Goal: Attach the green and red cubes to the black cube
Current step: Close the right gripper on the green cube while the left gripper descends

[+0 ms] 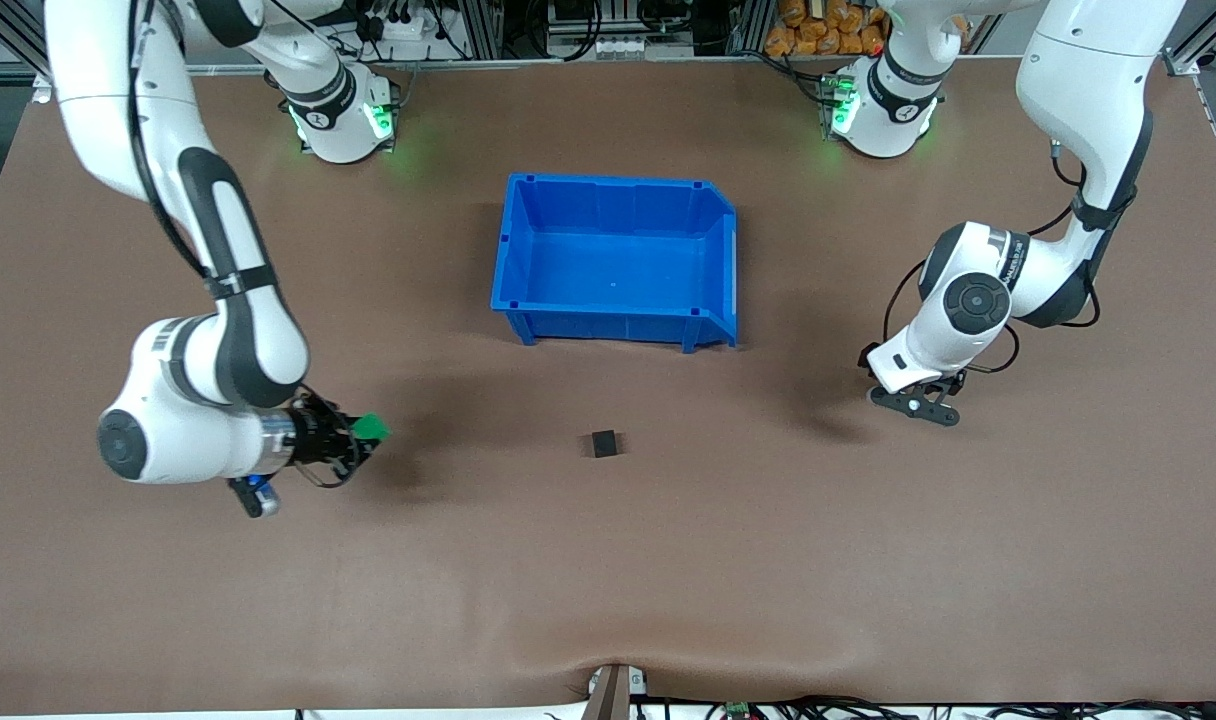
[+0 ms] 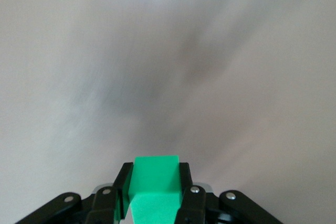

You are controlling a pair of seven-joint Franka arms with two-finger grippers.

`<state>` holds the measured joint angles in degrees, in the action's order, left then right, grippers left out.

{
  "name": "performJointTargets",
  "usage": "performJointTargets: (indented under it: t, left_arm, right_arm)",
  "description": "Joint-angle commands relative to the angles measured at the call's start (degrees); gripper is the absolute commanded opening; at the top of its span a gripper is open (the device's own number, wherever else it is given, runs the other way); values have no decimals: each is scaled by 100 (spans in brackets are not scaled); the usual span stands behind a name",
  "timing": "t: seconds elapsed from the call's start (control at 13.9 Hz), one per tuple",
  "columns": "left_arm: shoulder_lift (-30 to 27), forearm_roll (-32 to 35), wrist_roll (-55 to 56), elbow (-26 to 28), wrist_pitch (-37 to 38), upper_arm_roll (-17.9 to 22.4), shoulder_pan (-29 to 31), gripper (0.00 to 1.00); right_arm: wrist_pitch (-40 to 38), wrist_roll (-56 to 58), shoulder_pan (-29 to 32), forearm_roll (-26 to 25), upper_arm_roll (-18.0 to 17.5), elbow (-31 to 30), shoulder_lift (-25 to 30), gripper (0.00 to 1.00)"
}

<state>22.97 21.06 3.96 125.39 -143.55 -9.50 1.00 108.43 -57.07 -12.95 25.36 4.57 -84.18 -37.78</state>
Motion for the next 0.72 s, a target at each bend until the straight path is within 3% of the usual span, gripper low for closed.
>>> performJointTargets:
  t: [0.0,0.29,0.65]
  left_arm:
    - [-38,109,-35,64,-68,-17,23,96]
    - [-38,30,35,12,-68,-25,23,91]
    - [-21,12,114,-15,-68,-25,23,90]
  right_arm:
    - [238,-1258,-478,250,62,112,-123,0]
    - [1695,-3578,-1217,259,53,104,-378,0]
    - [2990,-5207,-1824,180,62,121,-809,0]
